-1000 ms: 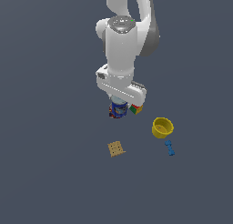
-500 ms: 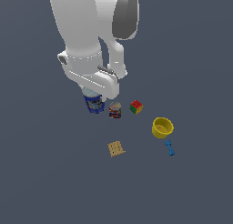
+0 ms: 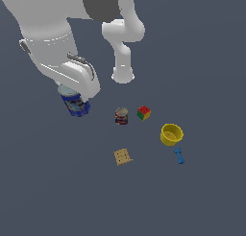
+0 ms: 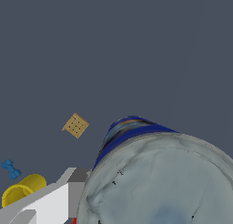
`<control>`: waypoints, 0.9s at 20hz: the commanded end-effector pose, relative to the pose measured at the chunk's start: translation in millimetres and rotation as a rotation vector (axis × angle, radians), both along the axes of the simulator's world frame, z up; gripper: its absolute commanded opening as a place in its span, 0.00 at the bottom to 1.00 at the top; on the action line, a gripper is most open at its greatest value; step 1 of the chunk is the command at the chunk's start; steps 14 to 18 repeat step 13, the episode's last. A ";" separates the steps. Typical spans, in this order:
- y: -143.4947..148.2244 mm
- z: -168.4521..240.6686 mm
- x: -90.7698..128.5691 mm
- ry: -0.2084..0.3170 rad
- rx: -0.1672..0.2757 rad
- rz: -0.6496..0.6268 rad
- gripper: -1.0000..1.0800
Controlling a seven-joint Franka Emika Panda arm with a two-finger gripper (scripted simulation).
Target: Pick up a designated object from a clutter of objects.
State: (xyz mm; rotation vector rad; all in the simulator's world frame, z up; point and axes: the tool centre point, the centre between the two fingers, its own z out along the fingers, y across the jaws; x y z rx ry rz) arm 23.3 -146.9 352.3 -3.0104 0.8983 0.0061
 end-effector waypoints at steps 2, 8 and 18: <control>-12.8 12.8 6.3 -0.004 -0.001 0.001 0.00; -24.8 22.5 12.2 -0.004 -0.001 0.001 0.00; -26.7 24.2 13.7 -0.004 -0.001 0.001 0.00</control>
